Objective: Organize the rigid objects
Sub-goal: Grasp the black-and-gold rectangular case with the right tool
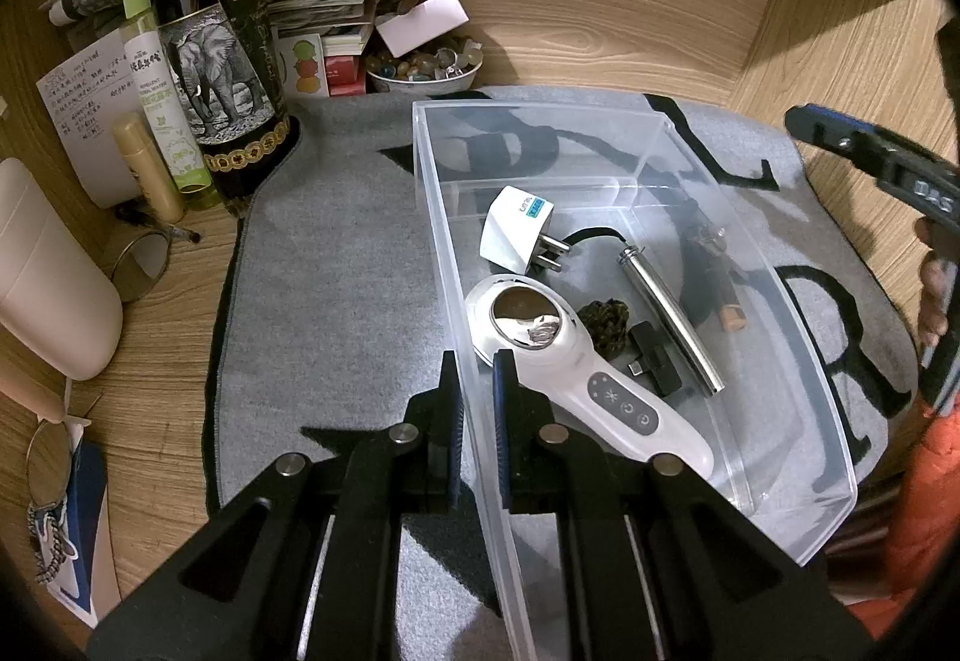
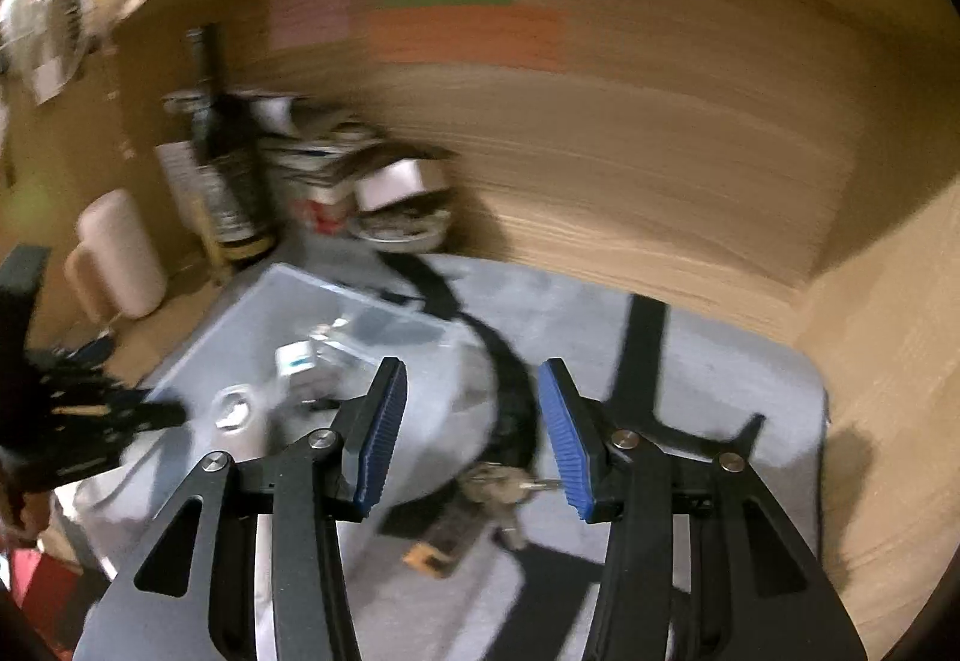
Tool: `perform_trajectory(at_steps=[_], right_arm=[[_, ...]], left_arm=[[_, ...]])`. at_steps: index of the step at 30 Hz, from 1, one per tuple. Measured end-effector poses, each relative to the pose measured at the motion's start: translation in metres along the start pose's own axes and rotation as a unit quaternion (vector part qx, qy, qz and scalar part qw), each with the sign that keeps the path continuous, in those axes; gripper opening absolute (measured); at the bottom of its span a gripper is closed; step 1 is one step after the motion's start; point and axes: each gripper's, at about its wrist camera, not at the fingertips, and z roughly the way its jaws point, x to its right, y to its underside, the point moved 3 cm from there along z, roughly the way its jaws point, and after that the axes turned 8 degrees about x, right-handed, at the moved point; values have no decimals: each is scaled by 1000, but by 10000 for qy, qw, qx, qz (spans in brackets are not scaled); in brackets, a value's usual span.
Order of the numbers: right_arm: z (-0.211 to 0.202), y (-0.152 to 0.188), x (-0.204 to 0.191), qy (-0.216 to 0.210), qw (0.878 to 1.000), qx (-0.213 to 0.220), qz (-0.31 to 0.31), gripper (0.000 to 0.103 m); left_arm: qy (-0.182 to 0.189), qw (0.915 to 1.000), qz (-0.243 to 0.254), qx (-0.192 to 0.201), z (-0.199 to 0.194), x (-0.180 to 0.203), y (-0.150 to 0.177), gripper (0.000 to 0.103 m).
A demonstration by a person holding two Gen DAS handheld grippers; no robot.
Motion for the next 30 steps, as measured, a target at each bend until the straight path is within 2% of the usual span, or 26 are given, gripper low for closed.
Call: perform_trajectory(at_steps=[4, 9, 16, 23, 30], right_arm=[[20, 13, 16, 86, 9994, -301, 163, 43], [48, 39, 20, -53, 9965, -797, 263, 43], [58, 73, 11, -170, 9920, -1254, 0, 43], [46, 90, 24, -206, 9896, -1367, 391, 43], [40, 92, -5, -578, 9893, -1296, 332, 43]], left_arm=[[-4, 10000, 6, -1, 0, 0, 0, 8], [-2, 10000, 2, -3, 0, 0, 0, 9], [3, 10000, 2, -15, 0, -1, 0, 8], [-27, 10000, 31, 3, 0, -1, 2, 9], [-38, 10000, 49, 3, 0, -1, 2, 9]])
